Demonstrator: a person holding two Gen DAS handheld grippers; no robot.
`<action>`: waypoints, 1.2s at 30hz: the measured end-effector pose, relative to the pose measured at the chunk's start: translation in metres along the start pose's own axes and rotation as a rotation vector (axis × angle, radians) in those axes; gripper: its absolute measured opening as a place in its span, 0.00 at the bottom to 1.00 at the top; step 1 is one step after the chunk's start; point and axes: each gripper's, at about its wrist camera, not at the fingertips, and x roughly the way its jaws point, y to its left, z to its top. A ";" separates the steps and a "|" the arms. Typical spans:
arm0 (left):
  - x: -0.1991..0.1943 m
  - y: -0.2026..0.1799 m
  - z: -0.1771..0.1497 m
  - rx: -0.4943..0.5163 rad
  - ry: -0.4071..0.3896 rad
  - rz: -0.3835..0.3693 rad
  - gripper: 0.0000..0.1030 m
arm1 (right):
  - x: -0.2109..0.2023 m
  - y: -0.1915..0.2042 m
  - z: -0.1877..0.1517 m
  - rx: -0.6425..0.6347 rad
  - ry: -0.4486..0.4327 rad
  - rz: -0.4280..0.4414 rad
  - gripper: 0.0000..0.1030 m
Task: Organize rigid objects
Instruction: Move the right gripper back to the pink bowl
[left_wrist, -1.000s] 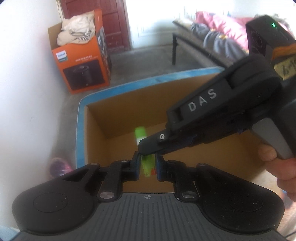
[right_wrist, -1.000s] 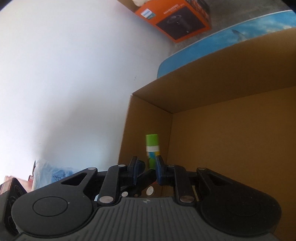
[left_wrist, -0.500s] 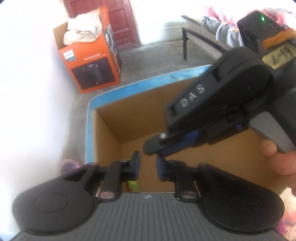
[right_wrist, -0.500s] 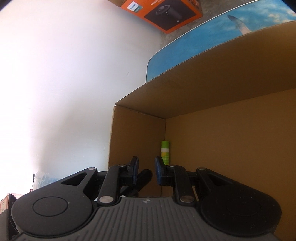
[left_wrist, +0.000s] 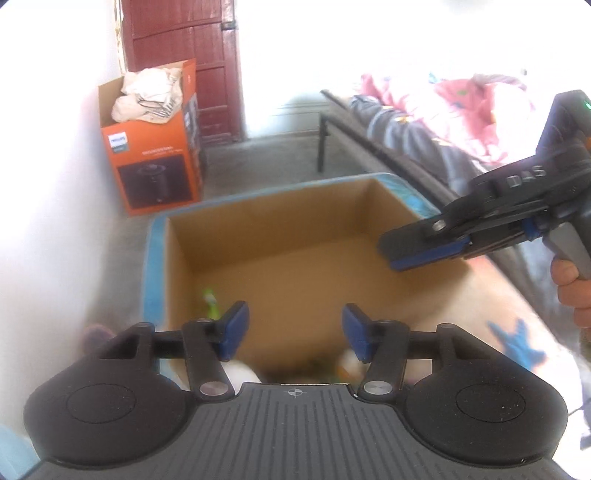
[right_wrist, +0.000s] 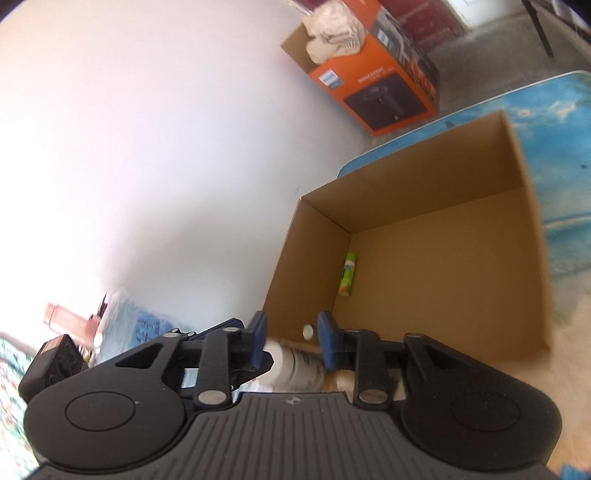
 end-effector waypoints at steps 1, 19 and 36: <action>-0.004 -0.004 -0.008 -0.010 -0.010 -0.016 0.54 | -0.009 0.002 -0.012 -0.019 -0.017 -0.010 0.46; 0.036 -0.046 -0.093 -0.162 0.011 -0.204 0.48 | 0.000 -0.019 -0.130 -0.083 -0.102 -0.123 0.43; 0.081 -0.036 -0.095 -0.242 0.066 -0.285 0.37 | 0.026 -0.038 -0.122 0.001 -0.073 -0.087 0.37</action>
